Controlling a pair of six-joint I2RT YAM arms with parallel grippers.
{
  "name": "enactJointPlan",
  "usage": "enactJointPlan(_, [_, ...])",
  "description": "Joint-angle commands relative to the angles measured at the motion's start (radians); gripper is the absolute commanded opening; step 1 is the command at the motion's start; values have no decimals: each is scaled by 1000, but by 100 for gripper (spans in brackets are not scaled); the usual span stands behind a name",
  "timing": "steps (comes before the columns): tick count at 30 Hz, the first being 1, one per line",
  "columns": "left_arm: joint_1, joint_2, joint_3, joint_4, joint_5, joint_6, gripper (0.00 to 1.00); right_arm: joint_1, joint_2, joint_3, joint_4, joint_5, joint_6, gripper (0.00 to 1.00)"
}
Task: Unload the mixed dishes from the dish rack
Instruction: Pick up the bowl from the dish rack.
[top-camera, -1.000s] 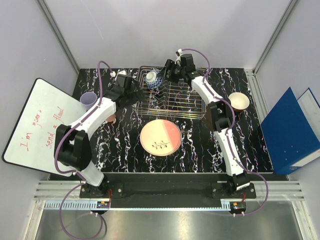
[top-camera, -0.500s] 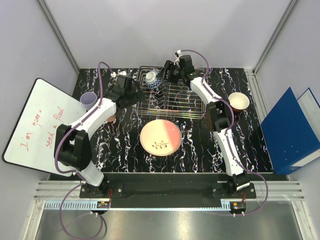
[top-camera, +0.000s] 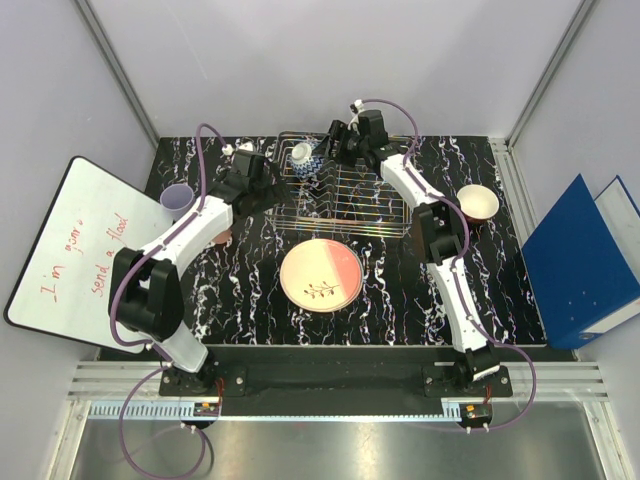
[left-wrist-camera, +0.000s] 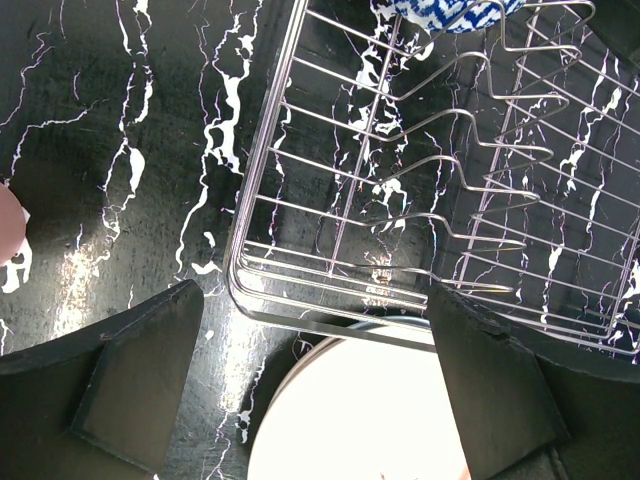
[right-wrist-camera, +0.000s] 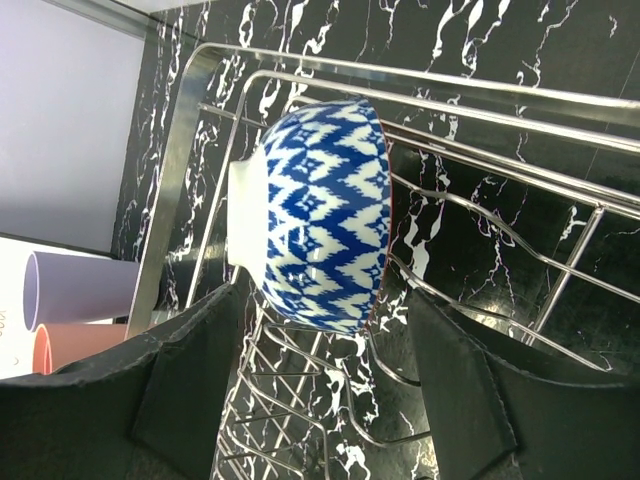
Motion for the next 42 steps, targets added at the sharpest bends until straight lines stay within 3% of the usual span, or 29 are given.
enactJointPlan(1, [-2, 0, 10, 51, 12, -8, 97, 20, -114, 19, 66, -8, 24, 76])
enactJointPlan(42, [-2, 11, 4, 51, 30, -19, 97, 21, 6, 56, 14, -5, 40, 76])
